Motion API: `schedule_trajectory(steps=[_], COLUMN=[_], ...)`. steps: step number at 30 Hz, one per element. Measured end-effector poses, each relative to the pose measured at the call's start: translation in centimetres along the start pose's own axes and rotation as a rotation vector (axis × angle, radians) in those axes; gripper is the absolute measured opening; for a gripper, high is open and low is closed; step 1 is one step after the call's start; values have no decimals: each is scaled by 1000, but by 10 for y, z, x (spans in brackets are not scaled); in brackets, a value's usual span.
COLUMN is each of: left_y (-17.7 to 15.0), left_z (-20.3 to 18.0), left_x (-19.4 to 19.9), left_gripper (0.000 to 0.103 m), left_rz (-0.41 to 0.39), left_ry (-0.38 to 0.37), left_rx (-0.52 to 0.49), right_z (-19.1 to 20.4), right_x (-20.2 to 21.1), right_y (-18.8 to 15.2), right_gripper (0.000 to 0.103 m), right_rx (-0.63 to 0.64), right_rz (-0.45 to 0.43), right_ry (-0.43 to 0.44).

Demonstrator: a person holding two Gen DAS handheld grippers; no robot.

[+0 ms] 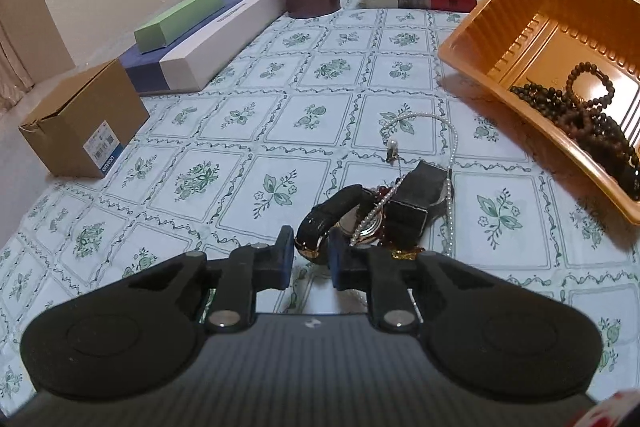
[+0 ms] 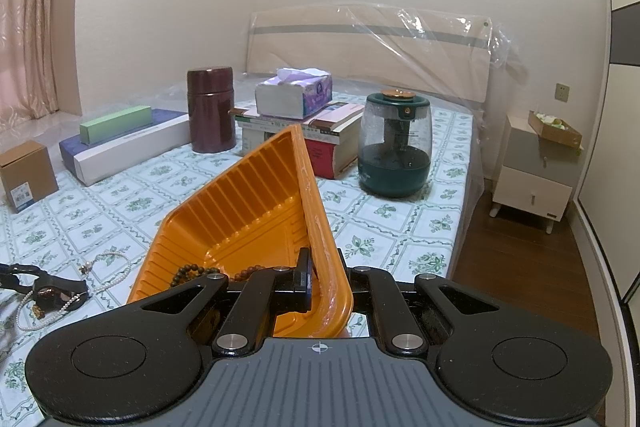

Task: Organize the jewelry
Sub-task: 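Grasp the black watch strap in the pile with the left tool, then lift the black watch and lower it into the orange tray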

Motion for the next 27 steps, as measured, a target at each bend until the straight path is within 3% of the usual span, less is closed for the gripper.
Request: schedule_trajectory(steps=[6, 23, 27], left_y=[1, 16, 21], left_z=[-3, 25, 24], left_x=[-1, 41, 54], left_gripper=[16, 12, 12], left_rz=[6, -27, -53], left_ry=[-2, 12, -14], left_rx=[-17, 151, 166], right_z=[0, 3, 4], right_x=[0, 3, 4], right_y=[0, 1, 2], right_gripper=[8, 9, 9], right_rx=[0, -1, -1], right_rz=[1, -4, -5], right_ry=[-1, 5, 6])
Point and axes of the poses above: each gripper's, at about its wrist camera, not at the fingertips, and x roughly against the way its jaws point, z to its left, y to its top, the point moved 2 cm from there along -x, roughly the way its jaws point, and after that the axes turned 15 degrees about z, right-handed, at the moved point
